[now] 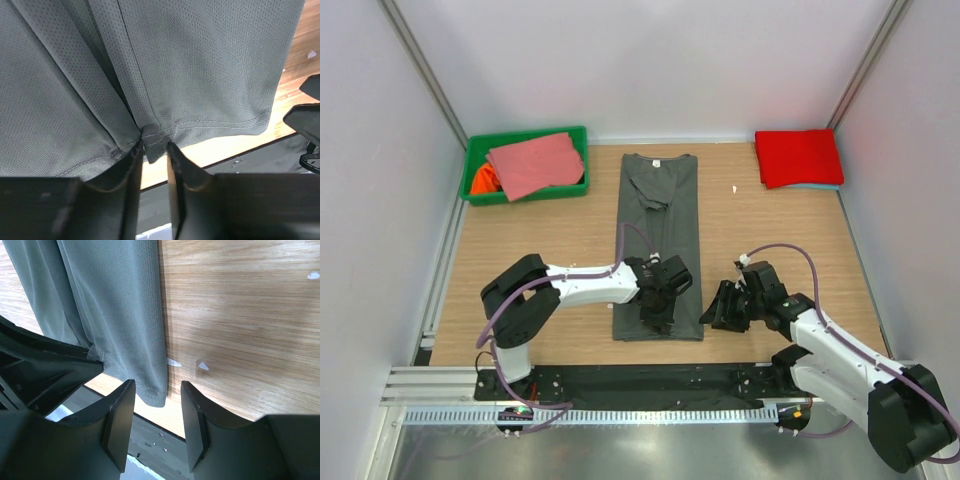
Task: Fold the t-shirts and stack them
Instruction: Fold the tshirt
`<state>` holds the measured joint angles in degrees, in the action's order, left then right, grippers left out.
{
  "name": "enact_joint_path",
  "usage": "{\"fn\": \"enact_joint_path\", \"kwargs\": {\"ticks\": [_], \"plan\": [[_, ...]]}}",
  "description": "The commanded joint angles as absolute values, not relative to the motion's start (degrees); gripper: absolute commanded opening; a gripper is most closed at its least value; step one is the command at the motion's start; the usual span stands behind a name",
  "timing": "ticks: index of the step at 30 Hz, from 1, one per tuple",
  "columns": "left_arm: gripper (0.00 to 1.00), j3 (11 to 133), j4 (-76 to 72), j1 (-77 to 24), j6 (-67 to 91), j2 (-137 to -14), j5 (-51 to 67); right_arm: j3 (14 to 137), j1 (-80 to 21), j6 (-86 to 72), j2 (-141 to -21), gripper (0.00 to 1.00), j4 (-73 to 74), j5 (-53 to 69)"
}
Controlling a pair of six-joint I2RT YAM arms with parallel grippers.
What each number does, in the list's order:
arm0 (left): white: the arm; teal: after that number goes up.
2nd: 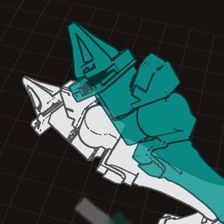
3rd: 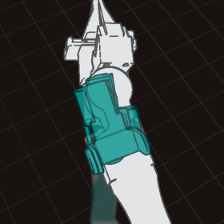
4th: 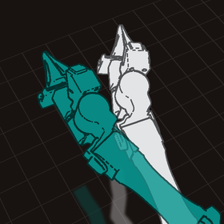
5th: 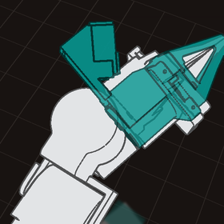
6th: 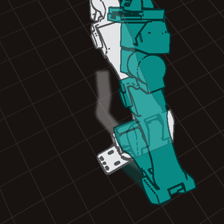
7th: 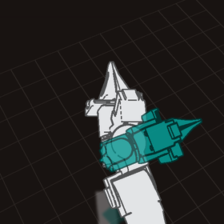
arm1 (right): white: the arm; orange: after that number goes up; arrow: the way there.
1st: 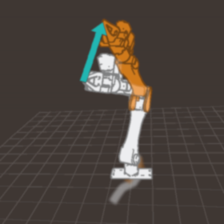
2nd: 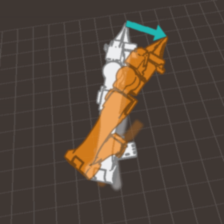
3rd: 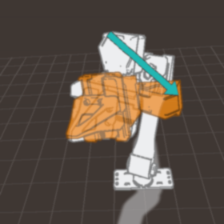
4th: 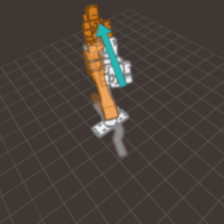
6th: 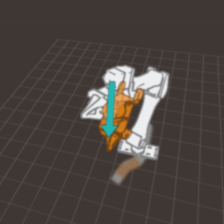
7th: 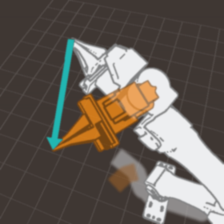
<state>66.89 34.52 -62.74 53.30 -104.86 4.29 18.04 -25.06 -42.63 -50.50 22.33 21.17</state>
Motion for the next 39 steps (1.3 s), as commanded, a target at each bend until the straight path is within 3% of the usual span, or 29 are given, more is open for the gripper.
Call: {"fn": "enact_joint_path", "kwargs": {"ticks": [1,6,14,22,26,32,39], "plan": [[0.24,68.47,35.07,-62.84,52.38,-104.33,3.69,18.02,-25.4,-43.07,-50.01,0.47,20.92,21.18],[0.07,68.47,34.98,-62.84,51.95,-101.61,4.13,17.84,-25.4,-42.89,-50.45,0.48,20.74,21.45],[0.06,64.96,34.19,-62.75,54.05,-97.47,5.01,17.84,-25.4,-42.1,-51.94,0.48,20.04,21.88],[0.17,61.61,31.64,-62.05,55.64,-99.05,7.56,16.7,-25.4,-42.01,-54.58,0.47,18.72,24.34],[0.39,62.22,32.43,-62.05,54.76,-97.57,8.0,16.09,-25.4,-42.1,-55.46,0.47,18.28,26.01],[0.52,63.72,37.51,-61.7,52.39,-89.57,5.54,14.33,-25.57,-43.15,-54.5,0.44,18.45,28.83],[0.53,53.2,41.13,-50.04,49.14,-77.62,8.61,12.31,-26.19,-45.88,-54.22,0.43,16.79,29.53]]}}
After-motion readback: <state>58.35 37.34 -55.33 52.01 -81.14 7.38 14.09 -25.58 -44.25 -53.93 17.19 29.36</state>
